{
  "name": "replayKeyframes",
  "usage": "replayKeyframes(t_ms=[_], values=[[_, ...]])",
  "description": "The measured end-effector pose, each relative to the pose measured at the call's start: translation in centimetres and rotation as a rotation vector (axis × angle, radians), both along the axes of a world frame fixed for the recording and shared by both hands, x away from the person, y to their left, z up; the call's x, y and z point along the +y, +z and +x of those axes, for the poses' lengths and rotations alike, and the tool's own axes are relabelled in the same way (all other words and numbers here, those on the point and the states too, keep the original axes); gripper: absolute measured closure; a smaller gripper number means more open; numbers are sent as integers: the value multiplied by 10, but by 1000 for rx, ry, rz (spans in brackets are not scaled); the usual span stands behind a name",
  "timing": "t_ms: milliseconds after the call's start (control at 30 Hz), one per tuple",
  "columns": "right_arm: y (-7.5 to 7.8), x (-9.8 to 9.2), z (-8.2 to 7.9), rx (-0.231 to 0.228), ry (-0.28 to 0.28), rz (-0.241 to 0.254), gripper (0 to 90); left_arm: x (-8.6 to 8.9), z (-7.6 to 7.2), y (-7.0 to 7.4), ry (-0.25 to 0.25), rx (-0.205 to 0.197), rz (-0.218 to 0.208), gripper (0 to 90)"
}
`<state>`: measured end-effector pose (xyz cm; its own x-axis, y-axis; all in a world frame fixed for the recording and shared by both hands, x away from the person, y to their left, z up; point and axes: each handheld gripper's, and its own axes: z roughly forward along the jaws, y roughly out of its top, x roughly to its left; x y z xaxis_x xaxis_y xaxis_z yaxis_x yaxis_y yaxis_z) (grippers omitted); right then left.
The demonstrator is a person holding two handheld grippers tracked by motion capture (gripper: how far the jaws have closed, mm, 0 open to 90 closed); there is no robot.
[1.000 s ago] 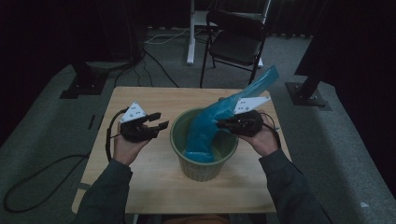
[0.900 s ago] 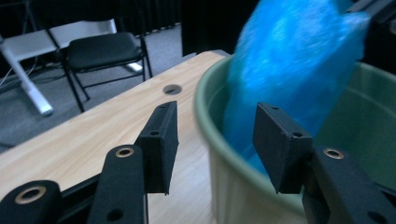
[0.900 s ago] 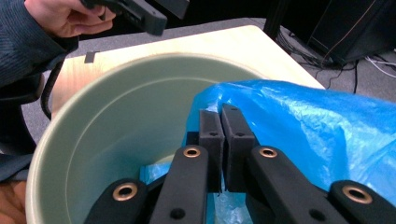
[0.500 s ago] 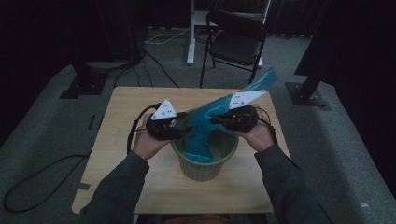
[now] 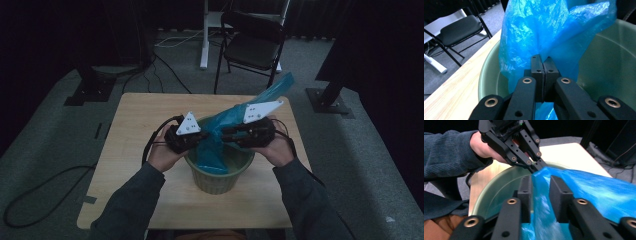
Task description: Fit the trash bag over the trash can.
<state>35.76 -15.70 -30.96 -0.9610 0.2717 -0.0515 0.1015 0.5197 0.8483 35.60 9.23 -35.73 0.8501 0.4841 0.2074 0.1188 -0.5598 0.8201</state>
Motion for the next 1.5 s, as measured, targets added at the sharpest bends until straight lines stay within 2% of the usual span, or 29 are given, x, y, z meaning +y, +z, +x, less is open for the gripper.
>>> replayKeyframes(t_ms=[100, 233, 400, 433, 500, 667, 700, 733, 833, 1000, 1133, 1333, 1500], values=[[7, -14, -4, -27, -34, 8, 686, 5, -1, -2, 8, -4, -14, 892], [18, -38, 1, -46, -127, 57, 689, 10, -1, -4, 15, -3, -21, 891], [20, -49, 13, -63, -232, 53, 654, 11, -1, -6, 18, -4, -24, 886], [19, -49, 17, -69, -262, 34, 654, 11, -2, -7, 16, -8, -20, 885], [17, -47, 23, -72, -275, 14, 656, 10, -2, -8, 16, -11, -17, 883], [16, -41, 35, -46, -274, 8, 657, 9, -3, -7, 14, -16, -24, 881], [15, -39, 38, -25, -259, 13, 663, 9, -3, -8, 15, -17, -25, 881], [12, -35, 43, 9, -252, 0, 743, 9, -3, -8, 15, -18, -25, 876], [7, -31, 47, 42, -244, -35, 900, 12, -3, -9, 22, -19, -32, 868], [5, -39, 40, 35, -262, -54, 900, 22, -4, -14, 40, -3, -43, 870], [7, -47, 36, 32, -265, -43, 900, 29, -5, -15, 62, 0, -52, 850], [9, -48, 31, 32, -250, -36, 900, 35, -5, -2, 78, -13, -90, 735], [7, -42, 30, 36, -229, -39, 900, 30, -4, 13, 37, -6, -116, 645]])
